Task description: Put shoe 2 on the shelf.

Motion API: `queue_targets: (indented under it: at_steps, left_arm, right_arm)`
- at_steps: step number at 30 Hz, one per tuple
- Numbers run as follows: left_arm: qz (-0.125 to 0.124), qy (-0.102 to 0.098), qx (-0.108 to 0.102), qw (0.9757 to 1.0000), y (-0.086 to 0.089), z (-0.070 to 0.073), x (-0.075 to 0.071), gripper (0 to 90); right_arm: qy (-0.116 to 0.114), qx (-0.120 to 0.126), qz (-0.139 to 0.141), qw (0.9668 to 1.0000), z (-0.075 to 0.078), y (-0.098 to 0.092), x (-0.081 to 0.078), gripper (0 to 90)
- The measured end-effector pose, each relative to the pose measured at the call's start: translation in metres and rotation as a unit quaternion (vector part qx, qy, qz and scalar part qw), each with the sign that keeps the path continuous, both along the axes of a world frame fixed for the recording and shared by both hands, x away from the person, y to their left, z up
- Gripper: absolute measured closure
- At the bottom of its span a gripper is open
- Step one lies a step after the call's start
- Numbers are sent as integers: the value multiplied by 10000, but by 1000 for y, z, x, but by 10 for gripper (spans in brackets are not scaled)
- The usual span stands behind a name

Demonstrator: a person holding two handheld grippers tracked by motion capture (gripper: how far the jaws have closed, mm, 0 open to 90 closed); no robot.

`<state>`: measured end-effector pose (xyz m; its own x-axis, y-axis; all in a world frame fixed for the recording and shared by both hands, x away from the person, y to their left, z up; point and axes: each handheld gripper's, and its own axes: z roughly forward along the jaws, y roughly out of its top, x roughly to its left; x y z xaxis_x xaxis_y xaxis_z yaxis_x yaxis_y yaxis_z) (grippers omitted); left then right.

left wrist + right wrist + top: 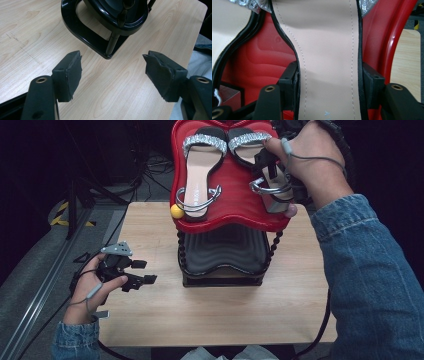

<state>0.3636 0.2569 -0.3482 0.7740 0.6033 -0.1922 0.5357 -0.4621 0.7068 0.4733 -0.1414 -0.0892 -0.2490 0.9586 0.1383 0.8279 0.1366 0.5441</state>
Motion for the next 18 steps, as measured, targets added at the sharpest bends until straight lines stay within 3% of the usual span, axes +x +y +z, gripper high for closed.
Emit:
queue_targets:
  at_steps: [3,9,18]
  left_arm:
    - [-11,-4,1,10000,1,0,0,298]
    - [-10,28,2,10000,-1,-1,2,297]
    - [-48,32,-1,10000,-3,0,2,297]
  right_arm:
    - [1,45,12,10000,-4,1,1,431]
    - [2,-97,8,10000,-13,4,3,432]
    - [-162,-202,-54,9997,-20,7,-1,432]
